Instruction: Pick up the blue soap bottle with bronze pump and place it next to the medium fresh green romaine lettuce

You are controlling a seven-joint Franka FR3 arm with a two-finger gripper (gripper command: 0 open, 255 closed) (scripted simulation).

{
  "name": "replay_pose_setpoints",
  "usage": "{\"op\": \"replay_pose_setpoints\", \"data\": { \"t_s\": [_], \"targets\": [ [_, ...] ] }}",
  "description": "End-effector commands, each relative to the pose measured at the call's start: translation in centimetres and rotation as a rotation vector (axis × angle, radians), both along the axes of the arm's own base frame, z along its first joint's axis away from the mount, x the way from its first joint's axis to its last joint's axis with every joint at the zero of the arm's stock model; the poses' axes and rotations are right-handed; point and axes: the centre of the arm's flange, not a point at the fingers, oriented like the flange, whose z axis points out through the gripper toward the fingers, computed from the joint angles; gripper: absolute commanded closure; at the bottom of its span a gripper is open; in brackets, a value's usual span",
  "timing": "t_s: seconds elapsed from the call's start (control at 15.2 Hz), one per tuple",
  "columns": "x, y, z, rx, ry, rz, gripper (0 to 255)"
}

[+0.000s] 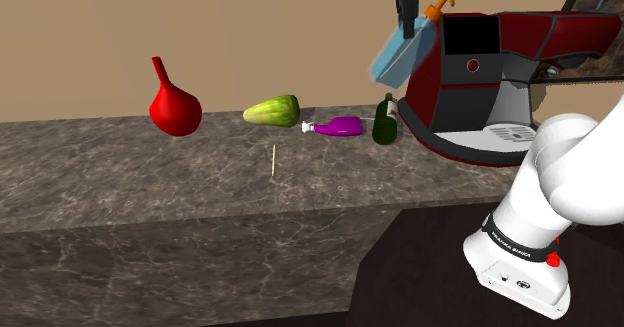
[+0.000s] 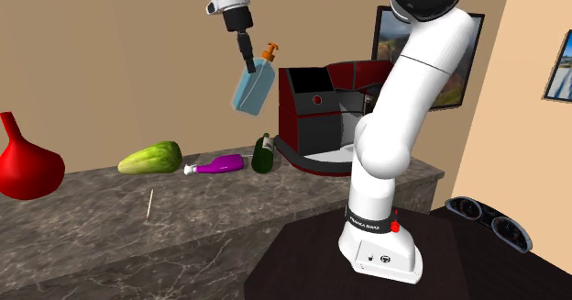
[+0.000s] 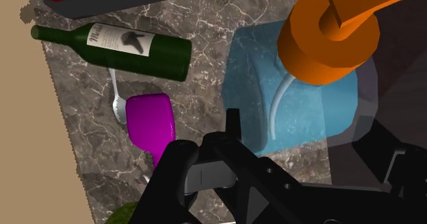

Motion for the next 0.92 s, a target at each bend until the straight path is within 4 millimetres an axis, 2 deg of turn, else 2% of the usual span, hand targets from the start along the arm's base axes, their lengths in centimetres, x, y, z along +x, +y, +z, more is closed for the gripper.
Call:
{"op": "replay_pose_setpoints", "data": {
  "t_s": [0.0,0.86],
  "targets": [
    [1.3,0.0,0.0,0.000,0.000,0.000,255],
    [17.6,0.4,-5.5,0.000,0.000,0.000,255]
  ]
}}
